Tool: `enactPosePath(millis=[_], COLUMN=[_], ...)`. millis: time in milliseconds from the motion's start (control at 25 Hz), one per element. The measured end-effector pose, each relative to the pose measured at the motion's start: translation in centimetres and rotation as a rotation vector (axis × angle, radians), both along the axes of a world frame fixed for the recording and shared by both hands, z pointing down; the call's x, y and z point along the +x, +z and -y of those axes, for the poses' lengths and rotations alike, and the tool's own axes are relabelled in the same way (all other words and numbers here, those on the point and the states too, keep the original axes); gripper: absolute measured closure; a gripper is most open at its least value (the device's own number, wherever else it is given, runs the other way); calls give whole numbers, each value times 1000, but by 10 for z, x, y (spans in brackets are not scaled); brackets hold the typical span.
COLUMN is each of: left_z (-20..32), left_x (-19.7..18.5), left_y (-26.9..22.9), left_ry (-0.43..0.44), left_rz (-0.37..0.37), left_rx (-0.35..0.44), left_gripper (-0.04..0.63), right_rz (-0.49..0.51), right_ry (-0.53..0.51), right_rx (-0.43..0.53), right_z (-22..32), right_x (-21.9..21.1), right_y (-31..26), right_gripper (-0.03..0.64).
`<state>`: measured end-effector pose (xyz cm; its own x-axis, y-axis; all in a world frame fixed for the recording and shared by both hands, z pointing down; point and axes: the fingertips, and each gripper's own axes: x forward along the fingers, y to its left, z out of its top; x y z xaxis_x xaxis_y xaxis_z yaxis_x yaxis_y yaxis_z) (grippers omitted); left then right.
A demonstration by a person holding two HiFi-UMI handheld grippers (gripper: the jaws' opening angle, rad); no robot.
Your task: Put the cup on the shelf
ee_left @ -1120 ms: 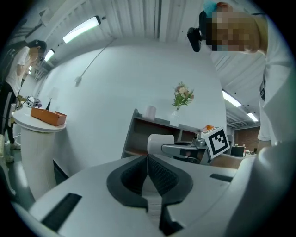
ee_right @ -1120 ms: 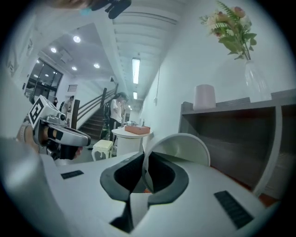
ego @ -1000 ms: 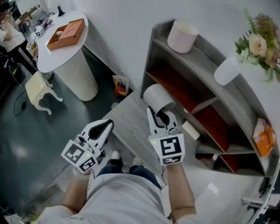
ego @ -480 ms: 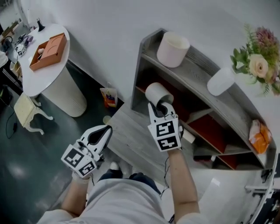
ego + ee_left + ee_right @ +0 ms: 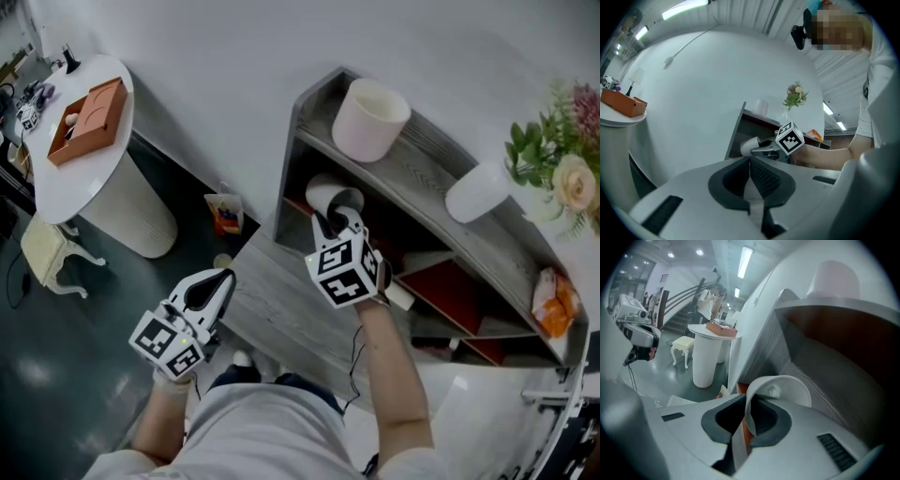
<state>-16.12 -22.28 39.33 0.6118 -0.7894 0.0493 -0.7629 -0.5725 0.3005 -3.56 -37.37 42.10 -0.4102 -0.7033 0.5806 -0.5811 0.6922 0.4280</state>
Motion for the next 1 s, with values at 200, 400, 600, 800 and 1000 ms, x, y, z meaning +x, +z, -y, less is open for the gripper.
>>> enactPosePath(millis=[200,400,600,800,1000], left_z=[9,13,14,13,11], left_x=[-2,-2,-2,-5,-8], left_y=[3,4,7,6,7], left_ry=[-1,-4,-5,-17,-26], left_rz=[-8,-13,-11,-8,-6], left_rx=[-5,-6,-14,-13,-14], left_gripper=[578,578,578,578,578], right_rz=[-85,-157,-194,-228,-266], right_ry=[-18,-38,-37,-37,-40], right_rx=[0,65,147,237,316], right_z=[10,21,36,47,60], right_x=[-1,-3,-7,-13,-17], right_y=[5,1,-8,-14,-17], right_gripper=[575,558,518,501,468])
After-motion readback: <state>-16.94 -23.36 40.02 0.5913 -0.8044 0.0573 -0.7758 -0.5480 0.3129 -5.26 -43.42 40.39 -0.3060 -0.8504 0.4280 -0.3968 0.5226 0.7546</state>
